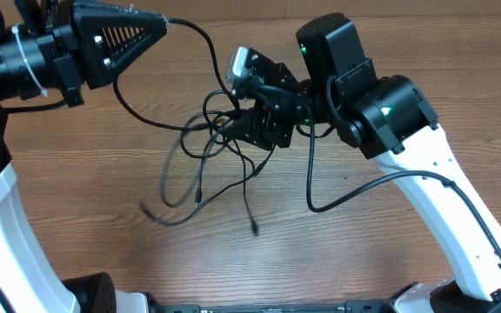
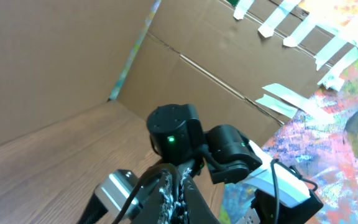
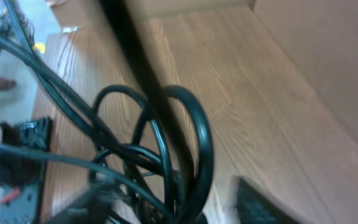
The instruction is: Untangle cables
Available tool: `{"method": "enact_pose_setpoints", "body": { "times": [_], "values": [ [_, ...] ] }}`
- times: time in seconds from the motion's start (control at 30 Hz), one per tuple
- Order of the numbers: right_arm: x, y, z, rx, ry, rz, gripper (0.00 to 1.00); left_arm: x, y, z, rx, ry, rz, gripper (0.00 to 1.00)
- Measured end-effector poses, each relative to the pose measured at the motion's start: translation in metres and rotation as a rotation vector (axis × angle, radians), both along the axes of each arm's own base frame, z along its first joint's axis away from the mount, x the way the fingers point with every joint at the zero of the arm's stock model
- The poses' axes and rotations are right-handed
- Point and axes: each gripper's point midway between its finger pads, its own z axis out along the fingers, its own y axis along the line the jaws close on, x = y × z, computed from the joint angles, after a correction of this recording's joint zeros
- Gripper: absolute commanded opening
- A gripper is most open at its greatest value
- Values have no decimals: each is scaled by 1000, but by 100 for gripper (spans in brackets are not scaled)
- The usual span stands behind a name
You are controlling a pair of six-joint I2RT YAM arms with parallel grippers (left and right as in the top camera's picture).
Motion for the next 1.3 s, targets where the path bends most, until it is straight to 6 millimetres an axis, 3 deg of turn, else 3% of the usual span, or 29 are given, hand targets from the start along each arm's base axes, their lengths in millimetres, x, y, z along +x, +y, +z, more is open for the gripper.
{"method": "enact_pose_setpoints", "body": {
  "times": [0.23,0.37,0.43,0.53,0.6,0.67,0.73,0.8,0.87,0.93,1.03,1.17,1.3],
  "values": [
    [6,-1,4,10,-29,-10,4,-12,-2,6,1,-25,-10,4],
    [36,-32,7,21,-26,-120,4,-10,9,7,-5,-19,19,4],
    [59,-65,12,34,-27,-212,4,-7,23,8,-8,-17,67,4],
    [101,-147,9,24,-7,-433,4,-17,56,17,-12,-46,179,4],
    [123,-214,7,24,6,-603,4,-30,74,25,-6,-67,281,4],
    [134,-272,8,38,12,-747,4,-48,82,33,10,-99,371,4],
    [136,-316,10,58,19,-850,4,-64,79,38,30,-130,422,4],
    [134,-347,12,88,32,-922,4,-74,74,42,42,-150,436,4],
    [130,-364,15,125,45,-949,4,-83,66,44,54,-170,433,4],
    [128,-361,19,158,56,-928,4,-85,64,45,60,-180,430,4],
    [127,-331,23,194,74,-836,4,-80,69,46,65,-188,430,4],
    [118,-257,30,206,86,-652,4,-72,77,46,75,-204,430,4],
    [87,-175,51,197,33,-468,4,-64,84,46,95,-232,464,4]
  ]
}}
